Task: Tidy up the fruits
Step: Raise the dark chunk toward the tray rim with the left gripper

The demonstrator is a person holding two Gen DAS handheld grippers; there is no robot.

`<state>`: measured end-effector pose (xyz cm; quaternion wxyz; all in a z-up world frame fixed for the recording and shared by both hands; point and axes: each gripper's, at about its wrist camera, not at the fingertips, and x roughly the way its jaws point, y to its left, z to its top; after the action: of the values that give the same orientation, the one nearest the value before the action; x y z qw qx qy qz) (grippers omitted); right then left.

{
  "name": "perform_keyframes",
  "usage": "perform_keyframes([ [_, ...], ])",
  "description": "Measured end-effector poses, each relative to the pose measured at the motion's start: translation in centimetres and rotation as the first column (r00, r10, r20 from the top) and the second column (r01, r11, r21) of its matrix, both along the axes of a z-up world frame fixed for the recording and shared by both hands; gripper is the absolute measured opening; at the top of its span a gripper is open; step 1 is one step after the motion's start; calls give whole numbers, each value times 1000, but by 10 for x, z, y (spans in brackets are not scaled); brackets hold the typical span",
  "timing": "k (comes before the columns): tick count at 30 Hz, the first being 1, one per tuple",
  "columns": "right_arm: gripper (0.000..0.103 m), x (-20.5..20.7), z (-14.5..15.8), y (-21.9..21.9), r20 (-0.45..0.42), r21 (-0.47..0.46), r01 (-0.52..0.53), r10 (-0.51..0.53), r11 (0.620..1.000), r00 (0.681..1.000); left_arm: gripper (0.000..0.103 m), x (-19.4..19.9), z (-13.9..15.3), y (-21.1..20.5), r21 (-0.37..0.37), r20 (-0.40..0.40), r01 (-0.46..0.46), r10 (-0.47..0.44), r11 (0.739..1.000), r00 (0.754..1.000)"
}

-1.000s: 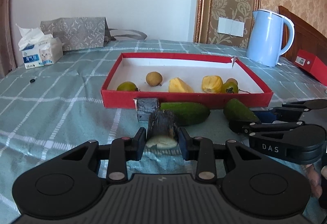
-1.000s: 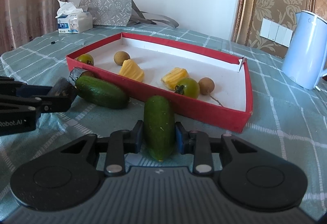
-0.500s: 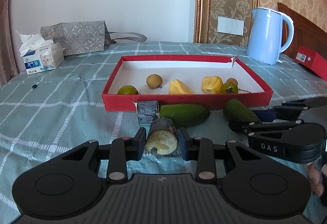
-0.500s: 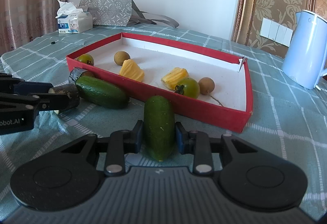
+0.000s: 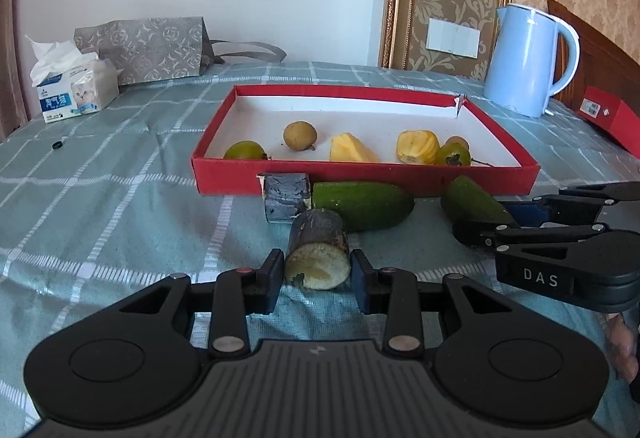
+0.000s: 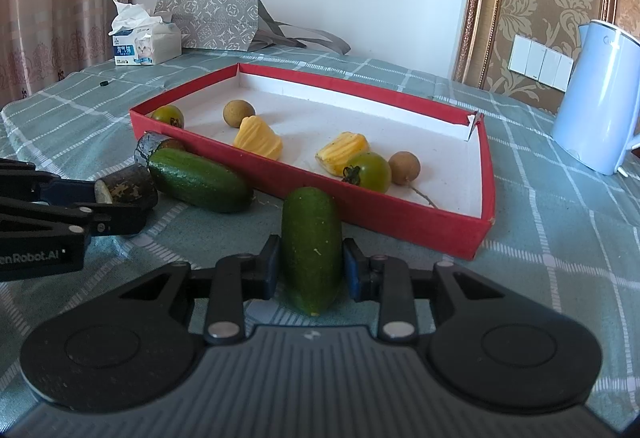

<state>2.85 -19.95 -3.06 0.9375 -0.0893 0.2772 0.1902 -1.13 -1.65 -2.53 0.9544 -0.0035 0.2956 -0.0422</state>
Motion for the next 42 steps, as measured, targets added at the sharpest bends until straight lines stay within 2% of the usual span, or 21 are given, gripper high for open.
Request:
perform_keyframes([
  [3,31,0,0,0,1,-3,0,0,1000,1000,39,4,2,-3,-4,2,12,-12,1000,1000],
  [6,31,0,0,0,0,0,0,0,1000,1000,39,10,3,-8,13,13,14,-15,1000,1000],
  [8,31,0,0,0,0,0,0,0,1000,1000,34,12,2,-11,28,2,24,-24,999,1000],
  [14,31,0,0,0,-1,2,0,0,1000,1000,33,8,3,-14,51,17,24,-25,998,1000],
  [24,30,-1,0,0,1,3,0,0,1000,1000,31,-2,27,-20,121,96,13,-24,993,995],
  [35,31,0,0,0,-3,8,-1,1,1000,1000,30,12,45,-16,136,146,21,-41,991,988],
  [42,31,-1,0,0,-4,9,-1,1,1000,1000,30,28,57,7,109,156,-27,9,994,988],
])
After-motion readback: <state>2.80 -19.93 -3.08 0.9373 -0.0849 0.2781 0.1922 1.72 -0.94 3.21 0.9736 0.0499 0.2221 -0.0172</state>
